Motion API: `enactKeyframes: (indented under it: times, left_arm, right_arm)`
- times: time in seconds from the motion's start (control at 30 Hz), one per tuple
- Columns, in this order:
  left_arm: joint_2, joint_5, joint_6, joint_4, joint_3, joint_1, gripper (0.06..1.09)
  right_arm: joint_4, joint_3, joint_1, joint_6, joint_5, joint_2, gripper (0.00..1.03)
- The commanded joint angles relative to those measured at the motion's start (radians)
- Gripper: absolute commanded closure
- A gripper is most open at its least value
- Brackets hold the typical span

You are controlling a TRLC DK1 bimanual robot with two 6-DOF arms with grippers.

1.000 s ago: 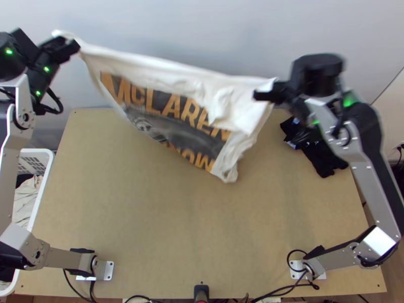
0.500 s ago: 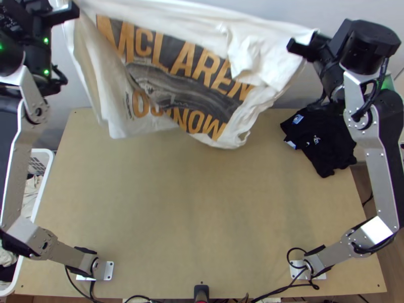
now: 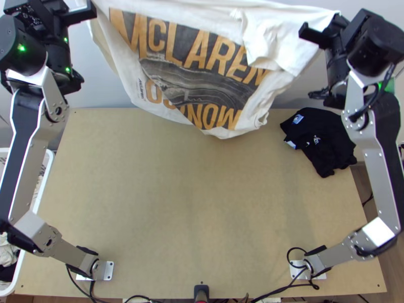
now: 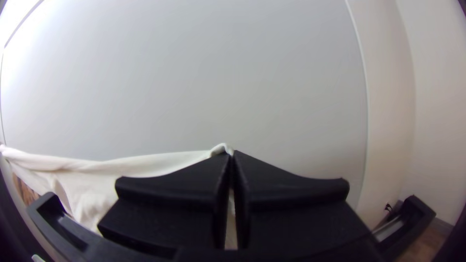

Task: Fold the t-shirt

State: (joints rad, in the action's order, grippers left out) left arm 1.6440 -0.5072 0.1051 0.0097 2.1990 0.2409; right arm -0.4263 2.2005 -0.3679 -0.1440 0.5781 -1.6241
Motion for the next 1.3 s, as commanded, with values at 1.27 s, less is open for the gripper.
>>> enactKeyframes:
  times: [1.27]
  left_arm:
    - [-1.179,0.727,-0.249,-1.4,-1.257,0.132,1.05]
  right_arm:
    - [-0.876,-1.007,-0.178,-0.279,-0.797,0.713,1.0]
